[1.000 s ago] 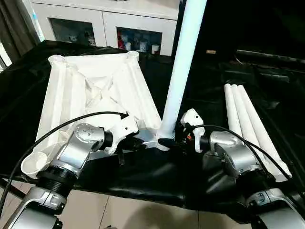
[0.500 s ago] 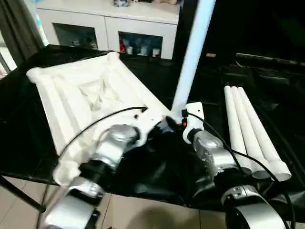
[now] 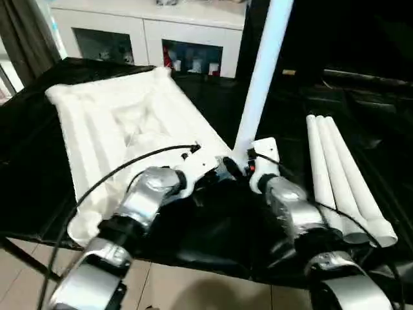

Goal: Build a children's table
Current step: Rotate leg to tighten

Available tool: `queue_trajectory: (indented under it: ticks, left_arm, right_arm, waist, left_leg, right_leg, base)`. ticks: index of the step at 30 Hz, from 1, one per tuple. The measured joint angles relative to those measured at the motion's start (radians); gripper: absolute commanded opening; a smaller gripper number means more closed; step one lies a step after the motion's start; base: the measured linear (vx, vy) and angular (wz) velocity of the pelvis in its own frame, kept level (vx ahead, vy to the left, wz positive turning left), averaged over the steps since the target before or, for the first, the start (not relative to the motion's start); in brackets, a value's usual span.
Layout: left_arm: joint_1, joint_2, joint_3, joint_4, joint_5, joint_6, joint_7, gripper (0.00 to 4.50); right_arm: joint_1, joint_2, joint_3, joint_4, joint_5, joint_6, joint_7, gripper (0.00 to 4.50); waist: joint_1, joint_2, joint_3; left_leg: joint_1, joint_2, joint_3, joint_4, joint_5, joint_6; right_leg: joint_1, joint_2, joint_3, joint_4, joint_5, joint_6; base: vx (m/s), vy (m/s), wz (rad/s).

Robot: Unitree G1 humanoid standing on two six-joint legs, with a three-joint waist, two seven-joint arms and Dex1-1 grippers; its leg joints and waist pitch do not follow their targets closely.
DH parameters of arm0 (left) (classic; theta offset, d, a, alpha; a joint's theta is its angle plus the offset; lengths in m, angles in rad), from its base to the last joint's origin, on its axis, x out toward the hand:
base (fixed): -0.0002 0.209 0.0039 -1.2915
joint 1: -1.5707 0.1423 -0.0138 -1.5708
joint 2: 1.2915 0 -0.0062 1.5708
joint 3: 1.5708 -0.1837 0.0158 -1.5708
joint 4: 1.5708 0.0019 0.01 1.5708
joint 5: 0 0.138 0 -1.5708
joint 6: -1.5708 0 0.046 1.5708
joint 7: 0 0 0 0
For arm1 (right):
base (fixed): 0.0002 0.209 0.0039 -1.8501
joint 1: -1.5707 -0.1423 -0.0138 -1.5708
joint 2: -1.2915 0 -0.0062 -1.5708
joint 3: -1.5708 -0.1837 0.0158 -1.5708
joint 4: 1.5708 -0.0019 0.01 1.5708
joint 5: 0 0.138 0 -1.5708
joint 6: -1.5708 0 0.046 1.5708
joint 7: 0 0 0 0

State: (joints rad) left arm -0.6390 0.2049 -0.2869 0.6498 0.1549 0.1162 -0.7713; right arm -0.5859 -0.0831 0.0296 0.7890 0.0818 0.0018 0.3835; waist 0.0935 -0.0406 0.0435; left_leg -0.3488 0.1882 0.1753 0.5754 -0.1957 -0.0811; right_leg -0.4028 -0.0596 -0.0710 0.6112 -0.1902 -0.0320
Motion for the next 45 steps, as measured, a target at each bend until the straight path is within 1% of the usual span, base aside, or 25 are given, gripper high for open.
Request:
queue_trajectory:
  ticks: [2, 5, 9, 11, 17, 18, 19, 21, 22, 24, 26, 28, 29, 32, 40, 43, 45]
  left_arm:
    - [0.007, 0.028, 0.003, -0.006, -0.012, -0.021, -0.042, 0.0]
    - [0.019, 0.067, 0.009, -0.017, -0.037, -0.039, -0.102, 0.0]
    - [0.032, 0.093, 0.018, -0.03, -0.053, -0.046, -0.152, 0.0]
    - [0.039, 0.105, 0.018, -0.037, -0.063, -0.05, -0.183, 0.0]
    - [0.052, 0.119, 0.017, -0.06, -0.082, -0.05, -0.24, 0.0]
    - [0.056, 0.122, 0.017, -0.066, -0.083, -0.048, -0.247, 0.0]
    - [0.059, 0.124, 0.018, -0.071, -0.084, -0.047, -0.252, 0.0]
    - [0.062, 0.124, 0.018, -0.079, -0.084, -0.041, -0.256, 0.0]
    - [0.062, 0.125, 0.018, -0.08, -0.084, -0.039, -0.257, 0.0]
    - [0.063, 0.126, 0.018, -0.084, -0.085, -0.035, -0.257, 0.0]
    - [0.063, 0.127, 0.019, -0.085, -0.085, -0.034, -0.259, 0.0]
    - [0.064, 0.128, 0.02, -0.086, -0.086, -0.033, -0.262, 0.0]
    - [0.064, 0.128, 0.02, -0.087, -0.086, -0.031, -0.262, 0.0]
    - [0.067, 0.129, 0.025, -0.091, -0.086, -0.026, -0.264, 0.0]
    - [0.067, 0.131, 0.031, -0.09, -0.088, -0.014, -0.263, 0.0]
    - [0.055, 0.109, 0.033, -0.07, -0.077, -0.002, -0.214, 0.0]
    - [0.036, 0.078, 0.035, -0.041, -0.062, 0.016, -0.161, 0.0]
  right_arm:
    - [0.028, -0.048, 0.042, -0.068, -0.001, 0.023, 0.089, 4.11]
    - [0.06, -0.106, 0.082, -0.144, -0.001, 0.045, 0.215, 4.11]
    - [0.079, -0.143, 0.103, -0.191, 0.001, 0.062, 0.324, 4.11]
    - [0.08, -0.156, 0.115, -0.212, 0.003, 0.067, 0.357, 4.11]
    - [0.081, -0.153, 0.117, -0.238, 0.032, 0.099, 0.392, 4.11]
    - [0.081, -0.153, 0.117, -0.238, 0.032, 0.099, 0.396, 3.97]
    - [0.081, -0.152, 0.117, -0.236, 0.032, 0.099, 0.4, 3.97]
    - [0.081, -0.151, 0.12, -0.23, 0.028, 0.1, 0.408, 3.77]
    - [0.081, -0.151, 0.122, -0.228, 0.027, 0.1, 0.409, 3.77]
    - [0.08, -0.153, 0.135, -0.224, 0.017, 0.1, 0.411, 3.53]
    - [0.08, -0.153, 0.136, -0.218, 0.01, 0.102, 0.409, 3.34]
    - [0.078, -0.155, 0.135, -0.217, 0.008, 0.104, 0.407, 3.27]
    - [0.077, -0.155, 0.135, -0.217, 0.007, 0.104, 0.408, 3.0]
    - [0.076, -0.151, 0.134, -0.215, 0.008, 0.105, 0.407, 2.85]
    - [0.077, -0.121, 0.114, -0.204, 0.019, 0.116, 0.38, 2.76]
    - [0.077, -0.081, 0.094, -0.183, 0.015, 0.116, 0.281, 2.75]
    - [0.066, -0.05, 0.077, -0.15, 0.004, 0.11, 0.193, 2.75]
  waist:
    - [-0.002, 0.0, 0.0]
    - [-0.003, 0.0, 0.0]
    - [-0.006, 0.0, 0.0]
    - [-0.004, 0.0, 0.0]
    - [-0.004, 0.0, 0.0]
    - [-0.004, 0.0, 0.0]
    - [-0.004, 0.0, 0.0]
    - [-0.003, 0.0, 0.001]
    - [-0.003, 0.0, 0.001]
    - [-0.004, -0.001, 0.001]
    - [-0.004, -0.001, 0.001]
    - [-0.004, -0.001, 0.001]
    - [-0.004, -0.001, 0.001]
    - [-0.004, -0.001, 0.001]
    - [-0.006, -0.001, 0.001]
    - [-0.009, -0.002, 0.001]
    - [-0.01, -0.001, 0.0]
  left_leg:
    - [0.0, 0.0, 0.0, 0.0, 0.0, 0.0]
    - [0.0, 0.0, 0.0, 0.0, 0.0, 0.0]
    - [0.0, 0.0, 0.0, 0.0, 0.0, 0.0]
    - [0.0, 0.001, 0.0, 0.0, 0.0, 0.0]
    - [0.0, 0.0, 0.0, 0.0, 0.0, 0.0]
    - [0.0, 0.0, 0.0, 0.0, 0.0, 0.0]
    - [0.0, 0.0, 0.0, 0.0, -0.001, 0.0]
    - [-0.001, 0.0, 0.0, 0.0, 0.0, 0.0]
    - [-0.001, 0.0, 0.0, 0.0, 0.0, 0.0]
    - [-0.001, 0.0, 0.0, 0.0, -0.001, 0.0]
    - [0.0, 0.0, 0.0, 0.0, -0.001, 0.0]
    - [0.0, 0.0, 0.0, 0.0, 0.0, 0.0]
    - [0.0, 0.0, 0.0, 0.0, 0.0, 0.0]
    - [0.0, 0.0, 0.0, 0.0, 0.0, 0.0]
    - [0.0, 0.001, 0.0, 0.0, 0.0, 0.0]
    - [0.002, 0.0, 0.0, 0.001, 0.0, -0.001]
    - [0.005, 0.0, 0.0, 0.002, -0.001, -0.001]
  right_leg:
    - [0.0, 0.0, 0.0, -0.001, -0.001, 0.0]
    - [0.0, 0.0, 0.0, -0.001, -0.002, 0.0]
    - [0.0, 0.0, 0.0, 0.0, -0.002, 0.0]
    - [0.0, 0.0, 0.0, 0.0, -0.002, 0.0]
    - [0.0, 0.0, 0.0, -0.001, -0.002, 0.0]
    - [0.0, 0.0, 0.0, 0.0, -0.002, 0.0]
    - [0.0, 0.0, 0.0, 0.0, -0.002, 0.0]
    - [0.0, 0.0, 0.0, -0.001, -0.003, 0.0]
    - [0.0, 0.0, 0.0, -0.001, -0.003, 0.0]
    - [0.0, 0.0, 0.0, -0.001, -0.003, 0.0]
    - [0.0, 0.0, 0.0, -0.001, -0.003, 0.0]
    - [0.0, 0.0, 0.0, -0.001, -0.003, 0.0]
    - [0.0, 0.0, 0.0, 0.0, -0.003, 0.0]
    - [0.0, 0.0, 0.0, 0.0, -0.003, 0.0]
    - [0.0, 0.0, 0.0, 0.0, -0.003, 0.0]
    - [0.001, 0.0, 0.001, 0.0, -0.001, -0.001]
    - [0.004, 0.0, 0.001, 0.0, -0.001, 0.0]
  base:
    - [0.0, 0.0, 0.0]
    - [0.0, 0.0, 0.0]
    - [0.0, 0.0, 0.0]
    - [0.0, 0.0, 0.0]
    - [0.0, 0.0, 0.0]
    - [0.0, 0.0, 0.0]
    - [0.0, 0.0, 0.0]
    - [0.0, 0.0, 0.0]
    - [0.0, 0.0, 0.0]
    - [0.0, 0.0, 0.0]
    - [0.0, 0.0, 0.0]
    - [0.0, 0.0, 0.0]
    - [0.0, 0.0, 0.0]
    - [0.0, 0.0, 0.0]
    - [0.0, 0.0, 0.0]
    - [0.0, 0.0, 0.0]
    - [0.0, 0.0, 0.0]
